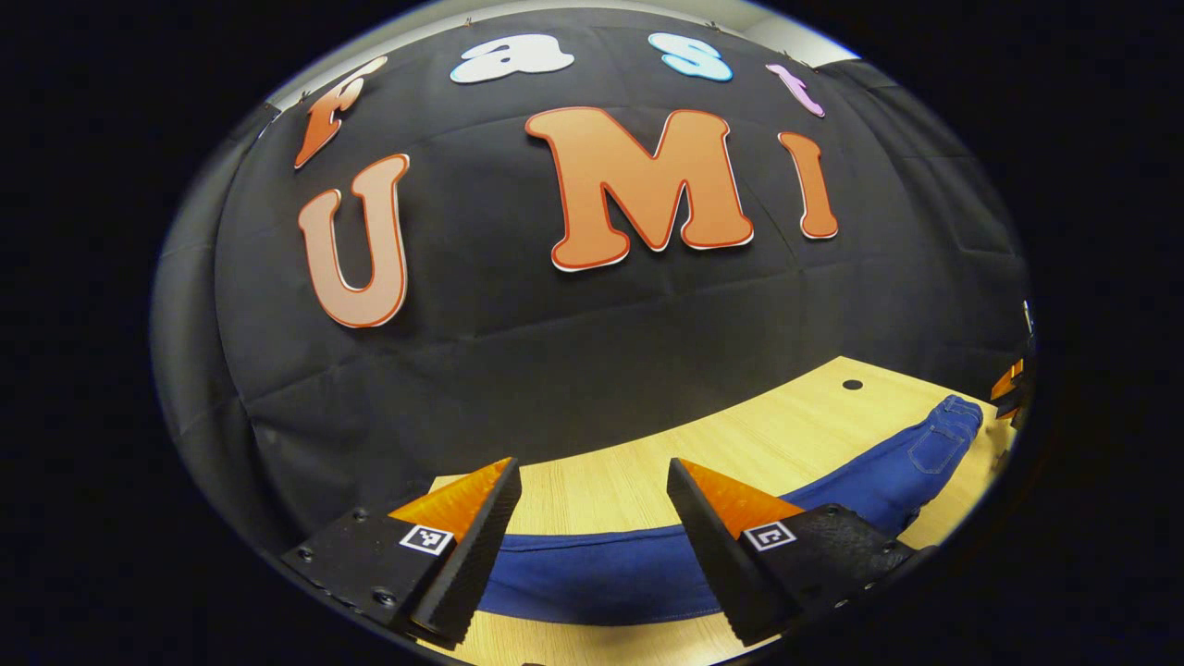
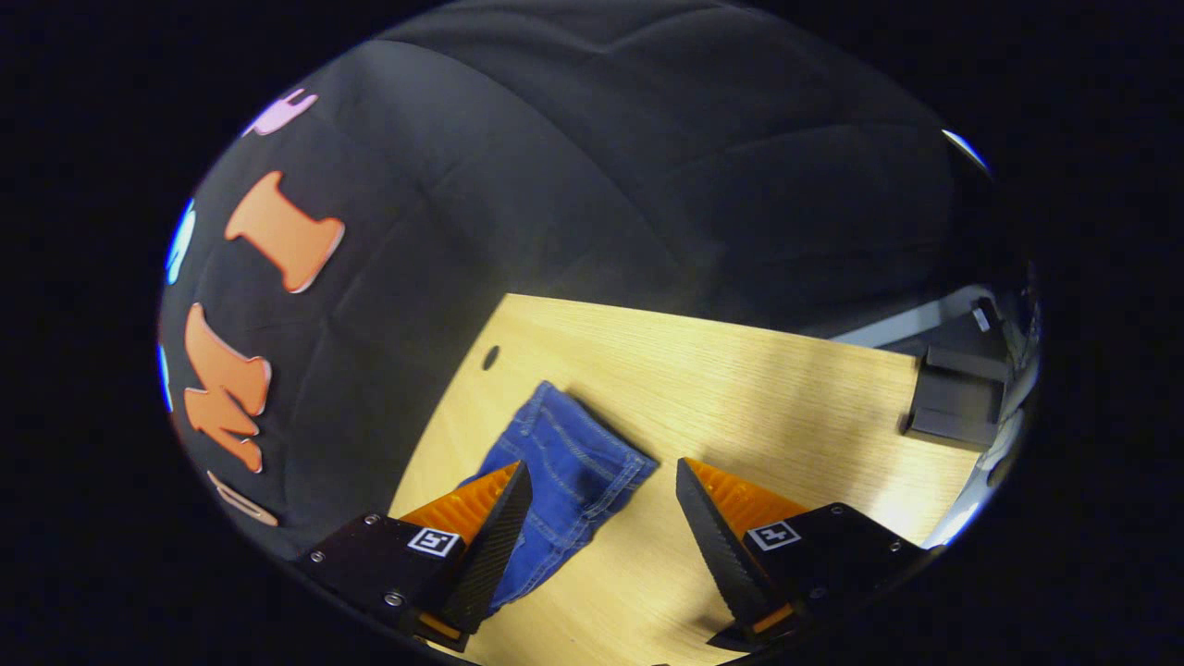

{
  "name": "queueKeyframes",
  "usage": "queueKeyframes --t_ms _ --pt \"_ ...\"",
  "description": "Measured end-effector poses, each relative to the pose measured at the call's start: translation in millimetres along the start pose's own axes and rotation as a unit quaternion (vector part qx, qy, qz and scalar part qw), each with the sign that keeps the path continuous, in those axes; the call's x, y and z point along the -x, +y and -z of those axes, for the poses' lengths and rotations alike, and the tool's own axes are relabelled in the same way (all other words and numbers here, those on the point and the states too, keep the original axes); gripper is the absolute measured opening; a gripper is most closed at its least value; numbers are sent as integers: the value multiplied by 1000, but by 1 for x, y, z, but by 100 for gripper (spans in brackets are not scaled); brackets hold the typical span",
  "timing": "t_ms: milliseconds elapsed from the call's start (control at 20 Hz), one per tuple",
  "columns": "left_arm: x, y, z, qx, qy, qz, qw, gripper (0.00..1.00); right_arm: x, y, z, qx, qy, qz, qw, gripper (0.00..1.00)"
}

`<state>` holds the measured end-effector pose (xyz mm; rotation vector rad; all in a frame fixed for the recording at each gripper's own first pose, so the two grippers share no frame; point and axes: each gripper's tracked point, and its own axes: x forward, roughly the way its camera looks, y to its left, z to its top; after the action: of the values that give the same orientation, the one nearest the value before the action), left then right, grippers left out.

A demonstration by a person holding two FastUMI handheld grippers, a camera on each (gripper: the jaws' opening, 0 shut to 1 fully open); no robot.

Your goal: Grasp the waist and the cuffs of the jeans and fold them to make the two legs overlap; first hold the waist and fold one-third of the jeans toward the cuffs, then hold the cuffs and fold the remaining one-third in the same direction to finish folding.

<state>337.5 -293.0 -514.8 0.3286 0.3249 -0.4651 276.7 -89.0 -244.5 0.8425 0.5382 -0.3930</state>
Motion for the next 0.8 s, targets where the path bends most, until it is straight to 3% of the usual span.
queueKeyframes --t_ms 200,350,550,700,750,800 --pt "-3 20 11 -2 18 -16 1000 98 -31 1 18 -44 40 48 997 98" --pt "-8 31 18 -8 31 -23 999 98 -45 13 11 -78 35 65 994 97" --pt "-15 37 27 -14 50 -29 998 98 -61 26 17 -60 51 72 994 96" --pt "-18 41 34 -7 58 -34 998 98 -69 23 20 -11 37 105 994 60" --pt "-18 42 36 0 59 -35 998 98 -70 23 26 -3 34 105 994 58" --pt "-17 44 39 6 61 -36 997 98 -73 27 21 0 16 97 995 36"
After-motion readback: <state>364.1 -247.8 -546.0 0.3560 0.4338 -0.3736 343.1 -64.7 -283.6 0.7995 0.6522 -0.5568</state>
